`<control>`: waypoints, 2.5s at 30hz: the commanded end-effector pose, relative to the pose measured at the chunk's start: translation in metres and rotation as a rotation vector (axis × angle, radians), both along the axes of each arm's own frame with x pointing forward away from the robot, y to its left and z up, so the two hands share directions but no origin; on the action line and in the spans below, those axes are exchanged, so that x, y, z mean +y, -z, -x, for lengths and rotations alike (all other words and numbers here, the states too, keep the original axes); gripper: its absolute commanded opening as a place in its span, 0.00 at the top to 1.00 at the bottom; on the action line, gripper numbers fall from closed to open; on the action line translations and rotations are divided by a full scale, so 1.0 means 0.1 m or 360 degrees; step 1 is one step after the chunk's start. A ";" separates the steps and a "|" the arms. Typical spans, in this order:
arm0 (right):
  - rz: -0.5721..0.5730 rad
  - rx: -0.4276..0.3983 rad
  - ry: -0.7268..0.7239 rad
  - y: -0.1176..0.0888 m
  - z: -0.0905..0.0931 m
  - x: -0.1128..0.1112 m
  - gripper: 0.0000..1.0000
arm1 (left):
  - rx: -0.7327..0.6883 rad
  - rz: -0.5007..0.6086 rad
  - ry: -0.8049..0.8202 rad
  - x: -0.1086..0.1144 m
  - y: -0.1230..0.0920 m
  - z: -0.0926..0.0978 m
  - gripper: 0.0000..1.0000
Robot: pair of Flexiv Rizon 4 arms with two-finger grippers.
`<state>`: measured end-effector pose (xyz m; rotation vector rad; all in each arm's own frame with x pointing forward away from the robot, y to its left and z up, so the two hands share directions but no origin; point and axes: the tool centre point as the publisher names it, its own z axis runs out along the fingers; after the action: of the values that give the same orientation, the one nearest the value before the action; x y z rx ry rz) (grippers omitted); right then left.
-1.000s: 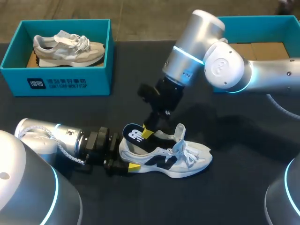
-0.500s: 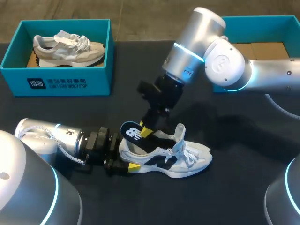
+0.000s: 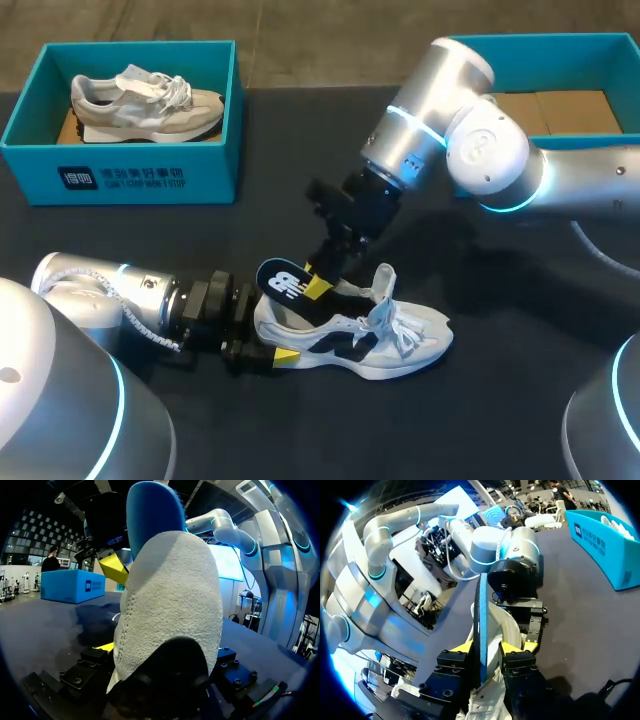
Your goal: Take the shoe out of the shoebox, open the shoe tongue, remove and reinsert the insole, then place the shoe into the shoebox
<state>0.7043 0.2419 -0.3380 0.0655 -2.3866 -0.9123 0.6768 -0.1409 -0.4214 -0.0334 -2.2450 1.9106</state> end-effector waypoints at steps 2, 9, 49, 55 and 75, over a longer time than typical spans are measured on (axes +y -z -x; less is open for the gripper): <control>-0.0013 -0.0003 0.0039 -0.02 0.09 -0.03 0.71 | 0.0001 -0.0003 -0.0002 0.00 0.01 0.00 1.00; 0.0007 0.0007 0.0062 0.03 0.13 0.02 0.77 | 0.0001 -0.0003 -0.0002 0.00 0.01 0.00 1.00; -0.0340 -0.0333 -0.0089 -0.75 -0.03 0.09 1.00 | 0.0001 -0.0003 -0.0002 0.00 0.01 0.00 1.00; -0.0340 -0.0333 -0.0089 -0.75 -0.03 0.09 1.00 | 0.0001 -0.0003 -0.0002 0.00 0.01 0.00 1.00; -0.0447 -0.0327 -0.0069 -0.95 -0.18 0.00 1.00 | 0.0001 -0.0003 -0.0002 0.00 0.01 0.00 1.00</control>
<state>0.7174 0.2518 -0.2473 0.3362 -2.4175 -1.2628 0.6771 -0.1408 -0.4213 -0.0330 -2.2453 1.9106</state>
